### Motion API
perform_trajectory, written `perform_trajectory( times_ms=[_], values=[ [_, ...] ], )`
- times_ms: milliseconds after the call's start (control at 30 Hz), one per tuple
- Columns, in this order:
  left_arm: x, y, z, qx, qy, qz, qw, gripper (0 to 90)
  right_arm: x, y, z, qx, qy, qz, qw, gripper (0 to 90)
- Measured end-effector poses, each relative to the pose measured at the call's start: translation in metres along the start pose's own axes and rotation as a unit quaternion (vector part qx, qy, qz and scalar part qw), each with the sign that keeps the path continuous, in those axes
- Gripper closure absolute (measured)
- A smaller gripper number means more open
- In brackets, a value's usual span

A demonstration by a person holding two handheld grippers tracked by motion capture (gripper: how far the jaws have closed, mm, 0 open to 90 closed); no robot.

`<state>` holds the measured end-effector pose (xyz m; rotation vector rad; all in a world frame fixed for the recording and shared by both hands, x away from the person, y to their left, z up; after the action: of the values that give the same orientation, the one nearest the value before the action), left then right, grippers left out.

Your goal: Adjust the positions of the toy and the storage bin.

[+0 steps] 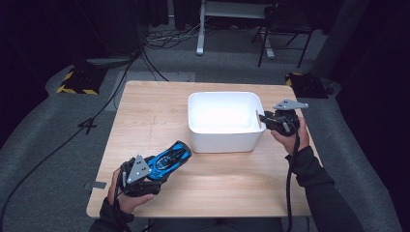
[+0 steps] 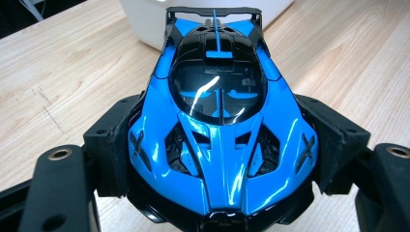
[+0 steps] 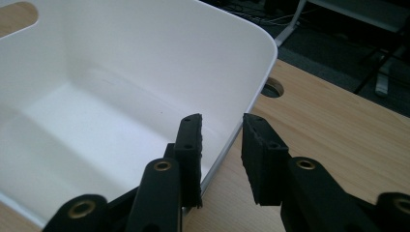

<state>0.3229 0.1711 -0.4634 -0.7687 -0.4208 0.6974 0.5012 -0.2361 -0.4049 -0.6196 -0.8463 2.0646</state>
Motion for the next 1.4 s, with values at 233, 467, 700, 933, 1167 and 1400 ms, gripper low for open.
perform_trajectory(
  times_ms=[233, 467, 700, 933, 1167, 1400],
  values=[
    [0.006, -0.004, 0.003, -0.014, -0.006, 0.005, 0.9999, 24.7, -0.009, 0.006, 0.004, 0.003, 0.008, -0.014, 0.9999, 73.1],
    [0.010, -0.009, 0.004, -0.020, -0.011, 0.007, 0.9997, 24.7, -0.018, 0.015, 0.013, 0.001, -0.006, -0.030, 0.9995, 72.9],
    [0.015, -0.015, 0.000, -0.021, -0.011, 0.010, 0.9997, 24.7, -0.021, 0.018, 0.026, -0.016, -0.020, -0.036, 0.9990, 54.9],
    [0.023, -0.020, -0.005, -0.021, -0.013, 0.016, 0.9996, 24.7, -0.025, 0.021, 0.053, -0.068, -0.044, -0.037, 0.9960, 35.3],
    [0.030, -0.025, -0.009, -0.029, -0.013, 0.019, 0.9993, 24.7, -0.039, 0.047, 0.076, -0.087, -0.037, -0.033, 0.9949, 25.5],
    [0.035, -0.028, -0.011, -0.030, -0.015, 0.022, 0.9992, 24.7, -0.038, 0.089, 0.071, -0.067, -0.045, -0.007, 0.9967, 22.1]
  ],
)
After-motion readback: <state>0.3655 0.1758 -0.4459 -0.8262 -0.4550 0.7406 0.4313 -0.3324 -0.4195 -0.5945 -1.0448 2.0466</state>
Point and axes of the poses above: each handheld gripper's, and its own axes: z roughly backward along the jaws, y roughly out of its underside, x roughly to its left, the point moved 5 cm from there along -z, roughly forward along the jaws, and after that the axes turned 7 degrees about x, right-handed, at the moved point
